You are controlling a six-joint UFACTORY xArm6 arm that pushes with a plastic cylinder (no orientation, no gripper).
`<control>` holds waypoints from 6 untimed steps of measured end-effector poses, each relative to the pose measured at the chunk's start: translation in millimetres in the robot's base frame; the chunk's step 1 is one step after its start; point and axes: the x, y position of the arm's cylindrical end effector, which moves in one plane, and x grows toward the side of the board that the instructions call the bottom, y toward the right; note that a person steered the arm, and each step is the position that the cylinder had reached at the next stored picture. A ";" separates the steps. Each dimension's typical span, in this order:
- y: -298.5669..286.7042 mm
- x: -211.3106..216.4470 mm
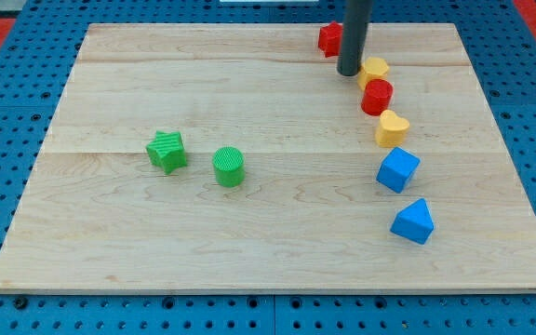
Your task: Slide red star to the top of hexagon
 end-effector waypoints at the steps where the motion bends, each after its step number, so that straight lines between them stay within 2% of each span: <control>1: -23.5 -18.6; 2: -91.6 -44.0; 3: -71.2 -81.1; 4: 2.9 -82.8; 5: 22.2 -85.8; 6: 17.8 -99.7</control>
